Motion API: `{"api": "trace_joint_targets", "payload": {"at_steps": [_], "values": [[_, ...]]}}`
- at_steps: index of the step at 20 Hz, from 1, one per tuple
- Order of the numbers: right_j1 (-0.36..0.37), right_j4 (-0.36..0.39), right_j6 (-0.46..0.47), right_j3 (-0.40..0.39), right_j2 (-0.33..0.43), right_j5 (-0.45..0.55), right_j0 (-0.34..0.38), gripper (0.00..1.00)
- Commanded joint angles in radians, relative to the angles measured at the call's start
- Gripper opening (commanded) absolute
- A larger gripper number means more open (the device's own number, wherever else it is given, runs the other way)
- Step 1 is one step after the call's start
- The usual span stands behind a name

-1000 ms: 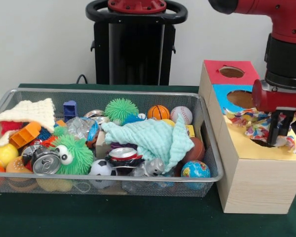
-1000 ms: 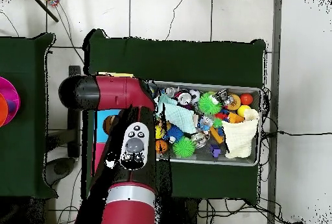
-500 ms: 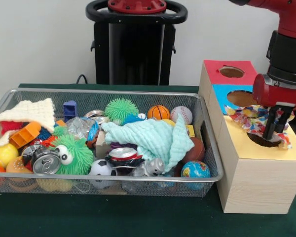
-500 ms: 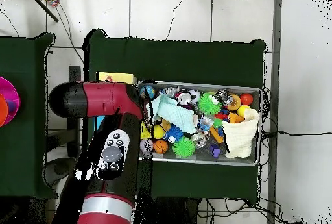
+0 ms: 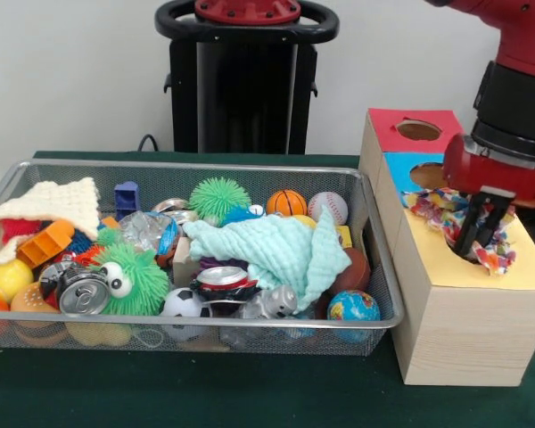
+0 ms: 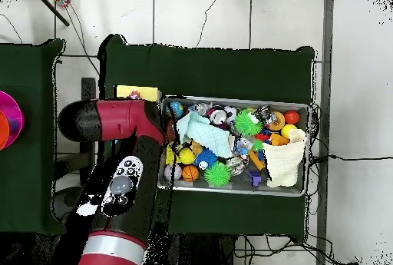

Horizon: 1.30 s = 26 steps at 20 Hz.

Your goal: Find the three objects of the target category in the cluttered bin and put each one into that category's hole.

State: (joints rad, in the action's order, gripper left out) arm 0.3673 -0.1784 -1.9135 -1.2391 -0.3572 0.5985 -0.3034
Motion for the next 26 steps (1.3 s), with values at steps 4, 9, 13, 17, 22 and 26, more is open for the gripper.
{"api": "trace_joint_targets", "payload": {"at_steps": [4,9,13,17,22,26], "values": [[-0.093,-0.011,-0.127,-0.064,0.116,0.063,0.074,0.0],[-0.07,-0.021,-0.004,-0.093,0.242,0.087,0.162,0.0],[-0.053,-0.015,0.056,-0.117,0.329,0.109,0.22,0.0],[-0.044,-0.01,0.077,-0.144,0.411,0.11,0.27,0.0],[-0.04,0.026,0.007,-0.145,0.424,0.082,0.275,1.0],[-0.028,0.019,-0.04,-0.155,0.417,0.056,0.268,1.0]]}}
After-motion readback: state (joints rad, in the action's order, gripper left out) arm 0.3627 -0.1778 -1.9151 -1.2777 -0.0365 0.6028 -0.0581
